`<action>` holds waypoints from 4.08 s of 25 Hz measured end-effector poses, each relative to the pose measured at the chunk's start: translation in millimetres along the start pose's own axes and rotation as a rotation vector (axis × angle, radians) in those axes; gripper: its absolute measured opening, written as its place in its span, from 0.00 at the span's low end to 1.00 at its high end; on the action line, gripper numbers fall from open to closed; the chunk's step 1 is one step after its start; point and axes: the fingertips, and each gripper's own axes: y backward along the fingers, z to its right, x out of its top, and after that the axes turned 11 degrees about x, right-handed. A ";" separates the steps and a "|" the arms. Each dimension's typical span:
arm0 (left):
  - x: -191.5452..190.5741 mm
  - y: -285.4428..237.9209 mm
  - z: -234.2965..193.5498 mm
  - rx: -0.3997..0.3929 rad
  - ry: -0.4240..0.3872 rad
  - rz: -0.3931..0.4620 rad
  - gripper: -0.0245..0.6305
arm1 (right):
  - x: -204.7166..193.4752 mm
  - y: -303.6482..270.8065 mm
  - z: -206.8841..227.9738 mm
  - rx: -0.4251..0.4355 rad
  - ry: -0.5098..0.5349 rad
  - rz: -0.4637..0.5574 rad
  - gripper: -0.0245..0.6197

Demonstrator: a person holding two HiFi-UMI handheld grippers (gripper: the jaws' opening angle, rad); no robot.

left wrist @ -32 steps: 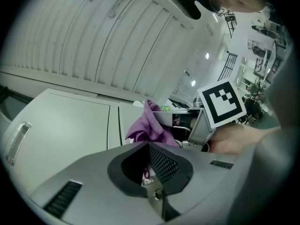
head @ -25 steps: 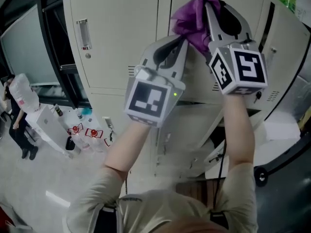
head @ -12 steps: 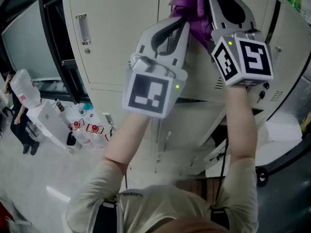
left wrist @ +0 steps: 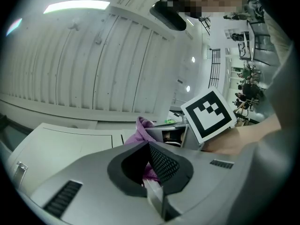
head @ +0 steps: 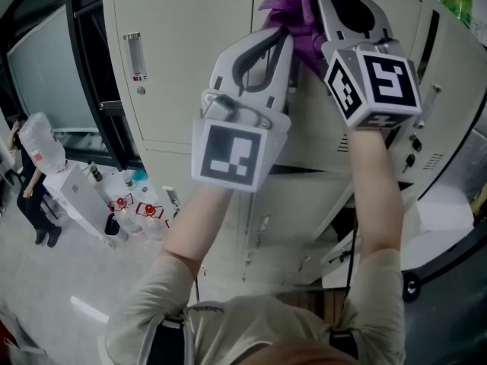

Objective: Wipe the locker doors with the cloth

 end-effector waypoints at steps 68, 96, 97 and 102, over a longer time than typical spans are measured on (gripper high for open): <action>-14.9 23.3 16.8 -0.015 0.006 -0.147 0.04 | -40.7 26.3 -59.3 0.113 -0.040 -0.146 0.11; -12.4 -12.7 140.9 -0.224 0.201 -0.064 0.04 | -79.9 135.0 64.6 -0.185 0.059 -0.364 0.11; -14.5 -13.3 143.5 -0.229 0.200 -0.069 0.04 | -80.0 135.4 64.9 -0.186 0.062 -0.367 0.11; -18.7 -15.4 148.1 -0.236 0.201 -0.072 0.04 | -79.3 135.4 65.2 -0.186 0.059 -0.359 0.11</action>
